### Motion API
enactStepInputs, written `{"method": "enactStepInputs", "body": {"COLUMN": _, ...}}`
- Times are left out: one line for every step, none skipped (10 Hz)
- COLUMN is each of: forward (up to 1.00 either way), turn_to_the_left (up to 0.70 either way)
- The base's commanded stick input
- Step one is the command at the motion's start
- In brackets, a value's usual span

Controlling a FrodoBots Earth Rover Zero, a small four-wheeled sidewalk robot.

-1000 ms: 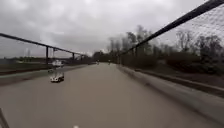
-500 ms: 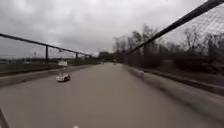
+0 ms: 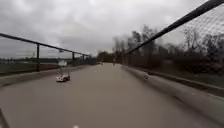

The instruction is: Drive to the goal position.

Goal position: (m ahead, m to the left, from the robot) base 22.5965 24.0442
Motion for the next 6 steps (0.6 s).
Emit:
{"method": "enactStepInputs", "body": {"forward": 1.00, "turn_to_the_left": 0.00}}
{"method": "enactStepInputs", "body": {"forward": 1.00, "turn_to_the_left": 0.00}}
{"method": "enactStepInputs", "body": {"forward": 1.00, "turn_to_the_left": 0.00}}
{"method": "enactStepInputs", "body": {"forward": 1.00, "turn_to_the_left": 0.00}}
{"method": "enactStepInputs", "body": {"forward": 1.00, "turn_to_the_left": 0.00}}
{"method": "enactStepInputs", "body": {"forward": 1.00, "turn_to_the_left": 0.00}}
